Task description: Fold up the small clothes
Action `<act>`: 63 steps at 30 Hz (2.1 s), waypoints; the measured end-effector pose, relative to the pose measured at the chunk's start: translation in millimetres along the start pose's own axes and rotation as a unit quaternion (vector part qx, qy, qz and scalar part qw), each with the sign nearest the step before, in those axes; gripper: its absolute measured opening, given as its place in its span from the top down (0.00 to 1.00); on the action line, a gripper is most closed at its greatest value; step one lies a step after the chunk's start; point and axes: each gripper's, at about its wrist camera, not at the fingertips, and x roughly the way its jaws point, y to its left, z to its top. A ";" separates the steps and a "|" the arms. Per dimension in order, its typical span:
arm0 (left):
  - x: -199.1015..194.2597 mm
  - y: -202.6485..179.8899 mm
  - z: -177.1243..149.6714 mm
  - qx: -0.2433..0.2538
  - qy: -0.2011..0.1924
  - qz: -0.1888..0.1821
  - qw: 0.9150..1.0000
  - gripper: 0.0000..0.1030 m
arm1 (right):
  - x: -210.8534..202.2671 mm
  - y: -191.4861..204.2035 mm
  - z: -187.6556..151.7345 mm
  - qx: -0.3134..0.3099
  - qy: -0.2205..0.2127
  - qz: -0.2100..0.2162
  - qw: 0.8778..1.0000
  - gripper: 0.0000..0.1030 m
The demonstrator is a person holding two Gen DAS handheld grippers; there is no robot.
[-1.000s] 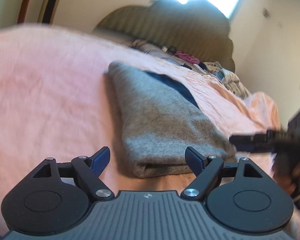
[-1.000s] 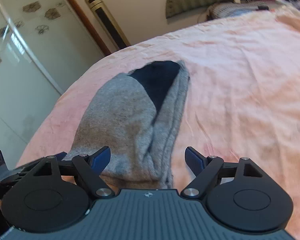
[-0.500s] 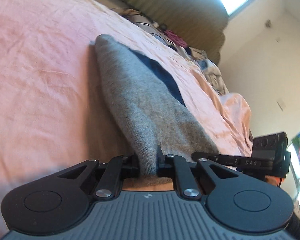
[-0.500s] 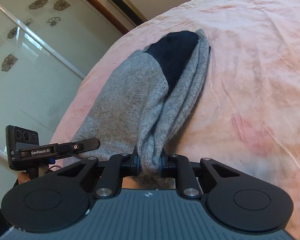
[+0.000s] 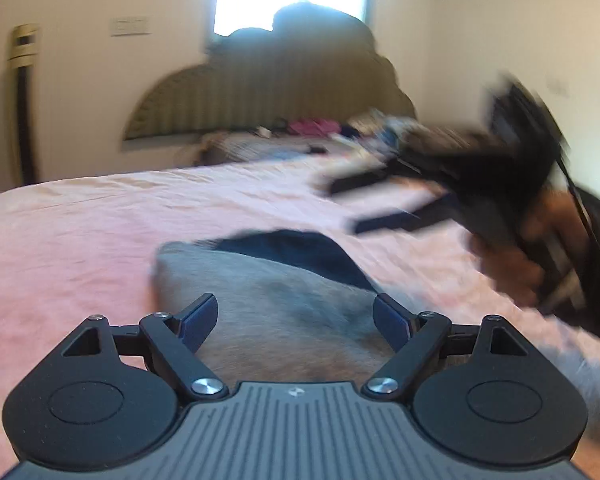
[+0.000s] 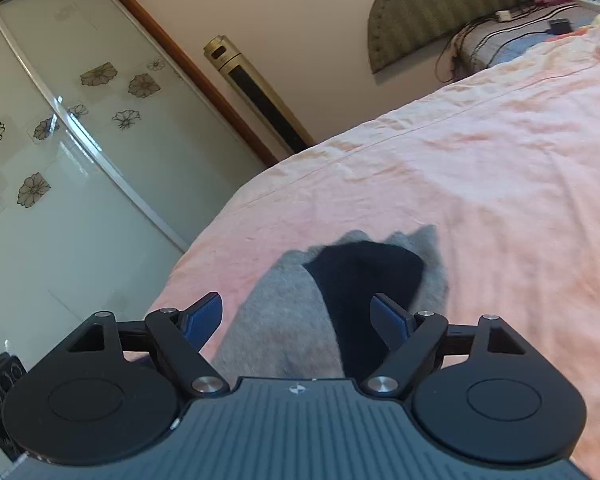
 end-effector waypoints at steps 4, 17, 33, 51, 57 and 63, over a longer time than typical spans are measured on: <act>46.3 -13.3 -27.9 0.098 0.046 0.048 0.993 0.18 | 77.6 -9.4 -1.2 -0.066 0.100 -0.083 0.989 0.17; -1.3 -6.4 -39.4 0.075 0.030 -0.024 0.996 0.18 | -5.0 9.0 -36.0 -0.060 0.024 -0.033 0.997 0.31; 27.9 -4.7 -41.1 0.041 0.062 -0.025 0.997 0.18 | 79.6 9.9 21.6 -0.086 0.066 -0.085 0.990 0.05; -48.2 12.4 -87.5 -0.149 0.068 0.124 0.979 0.17 | -47.5 39.3 -130.7 -0.127 -0.018 -0.194 0.973 0.00; -52.9 -3.7 -95.1 -0.175 0.084 0.156 0.968 0.03 | -50.3 47.3 -191.0 -0.124 -0.016 -0.310 0.942 0.00; -37.3 -24.0 -96.2 -0.127 0.097 0.204 0.966 0.00 | -35.6 64.8 -198.3 -0.122 0.001 -0.366 0.923 0.00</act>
